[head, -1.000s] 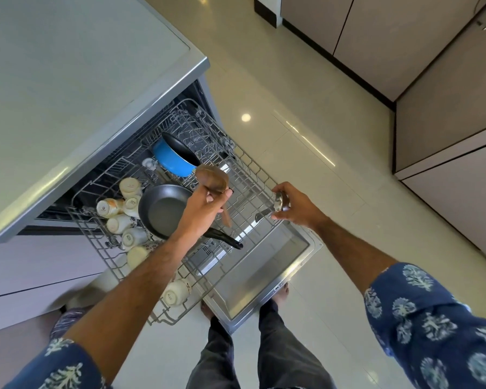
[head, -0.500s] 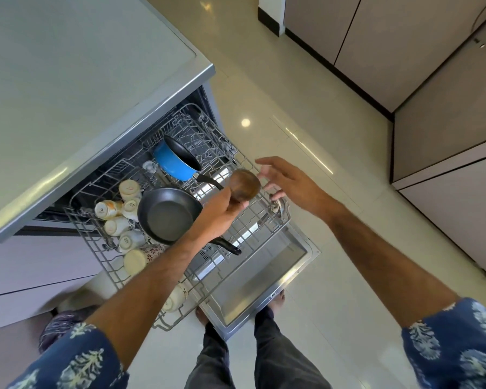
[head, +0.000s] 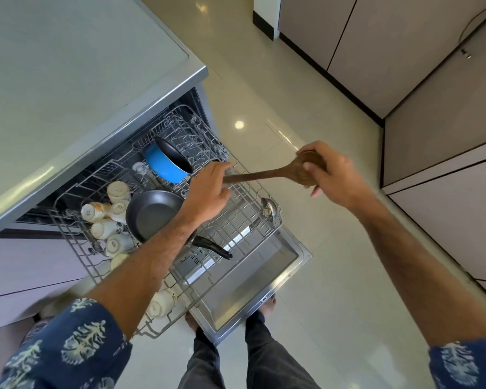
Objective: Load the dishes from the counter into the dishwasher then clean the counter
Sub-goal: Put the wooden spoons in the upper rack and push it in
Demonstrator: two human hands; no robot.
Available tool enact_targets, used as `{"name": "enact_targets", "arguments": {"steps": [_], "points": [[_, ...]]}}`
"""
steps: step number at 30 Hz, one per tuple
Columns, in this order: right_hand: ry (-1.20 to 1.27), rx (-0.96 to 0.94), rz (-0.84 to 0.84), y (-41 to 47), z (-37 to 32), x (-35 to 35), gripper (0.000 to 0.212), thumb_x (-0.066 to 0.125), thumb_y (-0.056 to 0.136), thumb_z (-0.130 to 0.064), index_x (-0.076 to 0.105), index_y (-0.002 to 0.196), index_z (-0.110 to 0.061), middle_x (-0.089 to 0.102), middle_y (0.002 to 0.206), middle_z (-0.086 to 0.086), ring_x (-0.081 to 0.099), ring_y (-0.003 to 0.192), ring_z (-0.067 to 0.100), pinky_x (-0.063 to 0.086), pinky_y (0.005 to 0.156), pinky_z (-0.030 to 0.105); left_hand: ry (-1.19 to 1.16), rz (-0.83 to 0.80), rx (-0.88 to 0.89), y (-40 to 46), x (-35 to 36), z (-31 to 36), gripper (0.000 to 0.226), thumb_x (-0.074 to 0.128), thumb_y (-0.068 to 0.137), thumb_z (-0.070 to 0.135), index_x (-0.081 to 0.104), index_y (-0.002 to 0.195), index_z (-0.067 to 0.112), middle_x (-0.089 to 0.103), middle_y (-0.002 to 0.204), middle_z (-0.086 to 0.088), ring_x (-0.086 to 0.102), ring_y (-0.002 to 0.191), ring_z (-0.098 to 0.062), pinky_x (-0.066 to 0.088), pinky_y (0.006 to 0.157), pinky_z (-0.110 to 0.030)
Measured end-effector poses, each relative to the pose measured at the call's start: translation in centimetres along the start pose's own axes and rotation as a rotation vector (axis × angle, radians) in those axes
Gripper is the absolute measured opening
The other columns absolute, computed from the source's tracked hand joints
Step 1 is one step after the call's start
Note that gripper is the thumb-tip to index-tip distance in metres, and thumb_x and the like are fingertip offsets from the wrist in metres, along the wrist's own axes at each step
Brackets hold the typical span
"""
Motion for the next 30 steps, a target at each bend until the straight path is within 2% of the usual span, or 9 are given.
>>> {"name": "enact_targets", "arguments": {"steps": [4,10,15,17,20,23,25,28,30], "points": [[-0.065,0.015,0.052,-1.3,1.3,-2.9,0.022,0.049,0.102,-0.006,0.054,0.119,-0.019,0.065,0.103,0.002,0.071,0.069,0.021,0.06,0.055,0.04,0.21,-0.158,-0.01,0.9,2.8,-2.5,0.068,0.058,0.089,0.005,0.032,0.15,0.02,0.034,0.156,0.001,0.037,0.141,-0.019,0.033,0.114,-0.051],[-0.187,-0.012,0.007,-1.5,2.1,-1.7,0.022,0.05,0.101,-0.007,0.056,0.117,-0.021,0.064,0.099,-0.002,0.067,0.058,0.02,0.056,0.053,0.028,0.531,-0.425,0.007,1.7,9.0,-5.4,0.089,0.059,0.092,0.015,0.001,0.158,0.025,-0.006,0.167,0.001,0.004,0.153,-0.025,0.012,0.12,-0.06],[-0.28,-0.058,-0.044,-0.1,1.9,1.3,0.026,0.053,0.097,-0.005,0.054,0.121,-0.016,0.064,0.092,-0.007,0.06,0.063,-0.001,0.042,0.058,0.008,0.578,-0.388,0.049,1.4,10.1,-5.9,0.097,0.065,0.09,0.018,-0.003,0.158,0.025,-0.015,0.165,-0.002,-0.002,0.153,-0.029,0.006,0.119,-0.057],[-0.309,-0.061,-0.057,1.4,1.4,2.9,0.027,0.055,0.097,-0.01,0.051,0.123,-0.016,0.065,0.093,-0.006,0.057,0.068,0.001,0.04,0.062,0.011,0.574,-0.396,0.044,0.9,10.5,-6.3,0.097,0.064,0.091,0.016,-0.005,0.158,0.023,-0.018,0.164,-0.004,-0.005,0.153,-0.03,0.004,0.119,-0.054],[-0.362,-0.079,-0.123,3.4,0.2,6.3,0.02,0.052,0.098,-0.015,0.053,0.118,-0.016,0.066,0.093,-0.003,0.064,0.077,0.017,0.05,0.065,0.026,0.586,-0.42,0.035,0.4,10.9,-7.0,0.097,0.062,0.092,0.016,-0.009,0.157,0.021,-0.021,0.164,-0.005,-0.008,0.152,-0.03,0.005,0.12,-0.054],[-0.482,-0.096,-0.191,4.7,-1.0,9.7,0.015,0.047,0.102,-0.02,0.051,0.116,-0.017,0.062,0.085,-0.005,0.061,0.069,0.016,0.048,0.057,0.028,0.604,-0.39,0.076,0.3,10.7,-7.2,0.096,0.062,0.093,0.023,-0.008,0.157,0.021,-0.02,0.164,-0.005,-0.006,0.153,-0.03,0.003,0.119,-0.053],[-0.565,-0.099,-0.18,5.0,-1.4,10.3,0.014,0.046,0.102,-0.022,0.05,0.115,-0.019,0.062,0.082,-0.002,0.06,0.068,0.017,0.051,0.059,0.032,0.622,-0.376,0.094,0.2,10.6,-7.3,0.094,0.061,0.094,0.029,-0.008,0.158,0.022,-0.018,0.164,-0.005,-0.005,0.153,-0.029,0.003,0.119,-0.053],[-0.55,-0.086,-0.14,4.7,-1.3,9.2,0.015,0.046,0.099,-0.019,0.053,0.113,-0.018,0.058,0.077,-0.004,0.058,0.066,0.018,0.044,0.056,0.028,0.624,-0.364,0.084,0.1,10.6,-7.5,0.094,0.058,0.095,0.032,-0.011,0.157,0.022,-0.02,0.164,-0.005,-0.007,0.153,-0.028,0.005,0.12,-0.054],[-0.512,-0.078,-0.096,4.1,-1.0,7.7,0.018,0.048,0.097,-0.015,0.056,0.113,-0.017,0.05,0.073,-0.011,0.052,0.061,0.01,0.034,0.051,0.022,0.609,-0.372,0.073,0.1,10.8,-7.5,0.093,0.057,0.095,0.032,-0.012,0.157,0.022,-0.023,0.163,-0.005,-0.008,0.153,-0.027,0.004,0.12,-0.054]]}}
Point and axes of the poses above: each hand's wrist, its own y-axis towards the middle knuckle, its own x-axis out of the palm, z = x × y, the point moved 9 cm from there along y, towards the middle knuckle
